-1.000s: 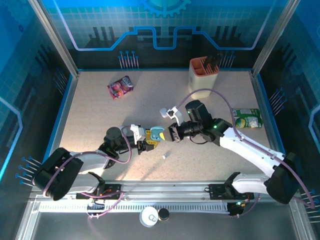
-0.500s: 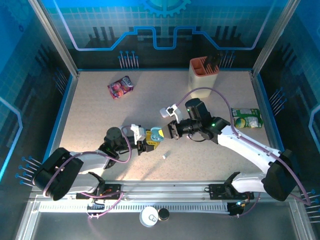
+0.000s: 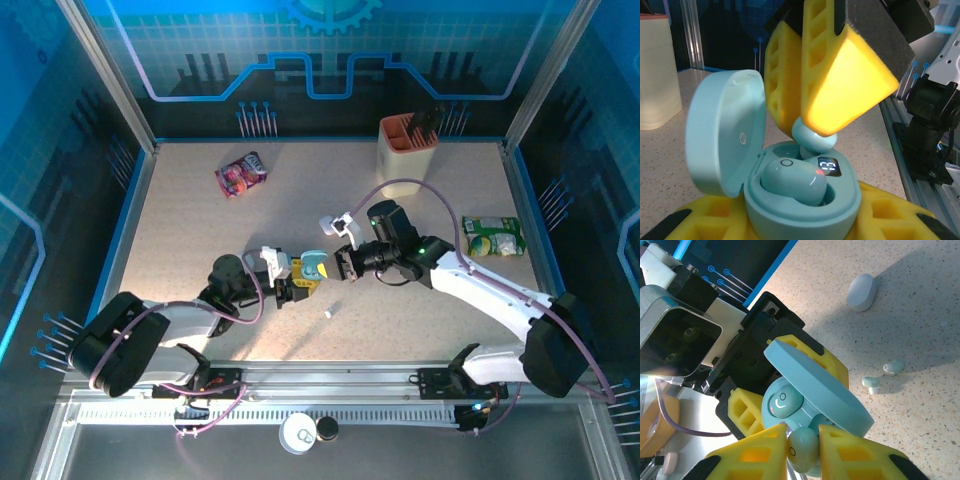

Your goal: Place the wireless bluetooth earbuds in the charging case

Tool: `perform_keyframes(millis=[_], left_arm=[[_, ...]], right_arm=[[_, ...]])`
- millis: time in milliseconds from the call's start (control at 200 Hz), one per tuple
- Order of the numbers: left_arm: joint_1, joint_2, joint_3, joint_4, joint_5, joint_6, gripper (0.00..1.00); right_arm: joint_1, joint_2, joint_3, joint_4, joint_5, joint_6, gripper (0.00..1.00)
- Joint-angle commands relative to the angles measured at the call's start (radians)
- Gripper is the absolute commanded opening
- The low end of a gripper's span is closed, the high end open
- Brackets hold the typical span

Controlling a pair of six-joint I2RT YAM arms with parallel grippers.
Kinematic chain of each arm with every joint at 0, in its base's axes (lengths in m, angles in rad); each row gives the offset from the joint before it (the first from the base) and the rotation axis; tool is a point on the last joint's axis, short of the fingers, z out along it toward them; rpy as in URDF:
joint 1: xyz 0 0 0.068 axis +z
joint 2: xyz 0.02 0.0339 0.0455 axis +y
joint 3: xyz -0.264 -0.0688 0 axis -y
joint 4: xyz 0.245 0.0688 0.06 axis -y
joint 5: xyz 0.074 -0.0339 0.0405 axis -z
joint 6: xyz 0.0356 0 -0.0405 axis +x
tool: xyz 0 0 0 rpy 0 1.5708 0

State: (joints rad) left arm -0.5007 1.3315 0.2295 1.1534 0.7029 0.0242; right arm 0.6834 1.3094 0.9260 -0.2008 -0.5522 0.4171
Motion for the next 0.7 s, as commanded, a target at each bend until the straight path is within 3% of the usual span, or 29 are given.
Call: perform_keyframes(millis=[0,295,695], left_arm=[[-0.010,0.006,0.025,0.106,0.017,-0.015,0.34],[-0.010,0.006,0.021,0.114,0.031,-0.013,0.34],[-0.009,0.055,0.020,0.165,0.024,-0.024,0.34]], right_arm=[[-0.009,0.024,-0.014,-0.011,0.010,-0.012,0.20],[-0.009,0.020,0.005,-0.029,0.046,0.000,0.32],[-0.011,-0.095,0.032,-0.065,0.060,-0.031,0.49]])
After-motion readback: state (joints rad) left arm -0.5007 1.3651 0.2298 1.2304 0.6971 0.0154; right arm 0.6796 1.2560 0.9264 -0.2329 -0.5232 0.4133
